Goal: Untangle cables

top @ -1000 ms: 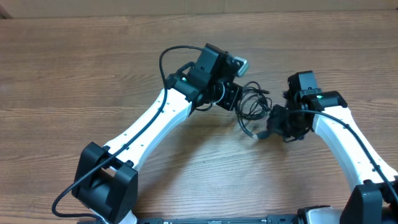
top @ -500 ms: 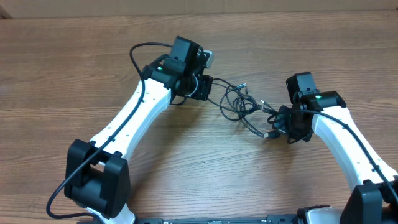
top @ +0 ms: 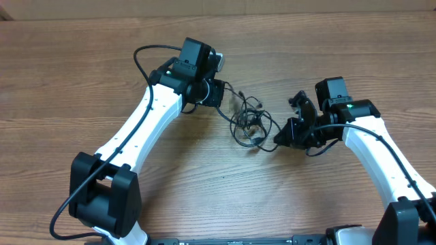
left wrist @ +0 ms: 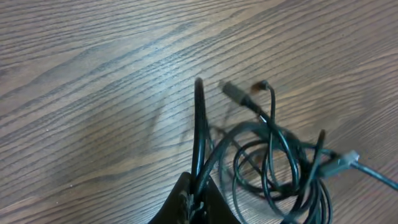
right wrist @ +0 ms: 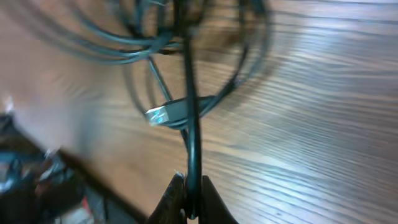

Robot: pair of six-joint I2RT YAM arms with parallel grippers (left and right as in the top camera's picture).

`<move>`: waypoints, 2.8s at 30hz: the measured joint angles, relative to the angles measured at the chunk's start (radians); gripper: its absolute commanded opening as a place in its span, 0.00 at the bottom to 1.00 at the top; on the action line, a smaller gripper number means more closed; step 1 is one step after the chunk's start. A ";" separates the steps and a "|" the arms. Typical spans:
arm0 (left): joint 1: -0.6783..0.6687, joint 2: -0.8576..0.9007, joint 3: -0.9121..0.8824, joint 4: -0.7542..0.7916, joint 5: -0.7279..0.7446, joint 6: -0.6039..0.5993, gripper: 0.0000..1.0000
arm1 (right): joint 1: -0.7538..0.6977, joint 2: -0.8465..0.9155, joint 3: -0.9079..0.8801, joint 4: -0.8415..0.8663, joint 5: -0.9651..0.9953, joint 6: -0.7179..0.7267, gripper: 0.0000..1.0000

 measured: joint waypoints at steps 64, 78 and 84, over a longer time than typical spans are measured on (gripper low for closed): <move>-0.238 0.242 0.007 -0.024 0.010 -0.037 0.37 | -0.002 0.000 0.000 0.012 0.542 0.534 0.49; -0.212 0.242 0.007 -0.038 -0.067 -0.053 0.43 | -0.002 0.000 0.000 0.011 0.537 0.533 0.58; -0.212 0.242 0.007 -0.038 -0.070 -0.053 0.47 | -0.002 0.000 0.000 0.010 0.532 0.533 0.58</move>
